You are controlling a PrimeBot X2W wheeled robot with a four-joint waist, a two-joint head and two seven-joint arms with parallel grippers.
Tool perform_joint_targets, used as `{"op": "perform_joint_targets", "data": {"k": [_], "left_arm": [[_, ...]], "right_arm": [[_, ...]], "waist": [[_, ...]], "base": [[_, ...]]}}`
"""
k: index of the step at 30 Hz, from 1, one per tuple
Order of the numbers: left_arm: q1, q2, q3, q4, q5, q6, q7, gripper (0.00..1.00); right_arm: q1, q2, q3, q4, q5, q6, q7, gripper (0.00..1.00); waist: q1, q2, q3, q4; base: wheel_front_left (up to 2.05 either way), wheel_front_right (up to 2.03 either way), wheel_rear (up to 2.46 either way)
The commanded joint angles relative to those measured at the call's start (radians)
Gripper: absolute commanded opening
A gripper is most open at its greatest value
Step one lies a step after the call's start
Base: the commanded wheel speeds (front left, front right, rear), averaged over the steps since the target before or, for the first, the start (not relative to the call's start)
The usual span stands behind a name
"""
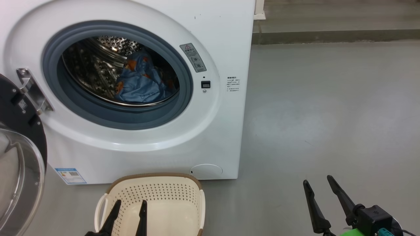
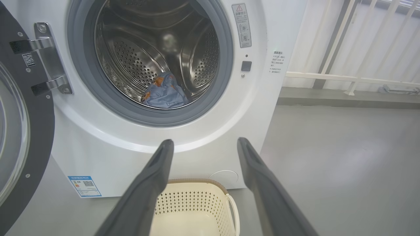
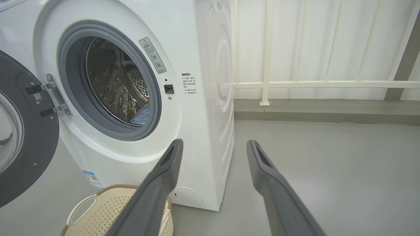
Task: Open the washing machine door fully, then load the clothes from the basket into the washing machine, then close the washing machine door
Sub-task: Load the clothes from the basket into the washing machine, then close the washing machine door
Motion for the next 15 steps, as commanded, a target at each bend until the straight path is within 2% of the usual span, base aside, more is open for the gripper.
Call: {"op": "perform_joint_targets", "data": {"k": [1, 15], "left_arm": [[-0.033, 0.001, 0.038, -0.022, -0.007, -0.004, -0.006, 1.00], [-0.039, 0.001, 0.031, -0.007, -0.003, -0.015, -0.006, 1.00]], "right_arm": [[-0.017, -0.004, 0.024, -0.020, 0.003, 0.002, -0.013, 1.00], [-0.026, -0.004, 0.031, -0.013, 0.005, 0.002, -0.018, 1.00]], "waist": [[0.0000, 0.0000, 0.002, -0.001], [0.0000, 0.0000, 0.009, -0.005]], "base": [[0.00, 0.00, 0.00], [0.00, 0.00, 0.00]]}}
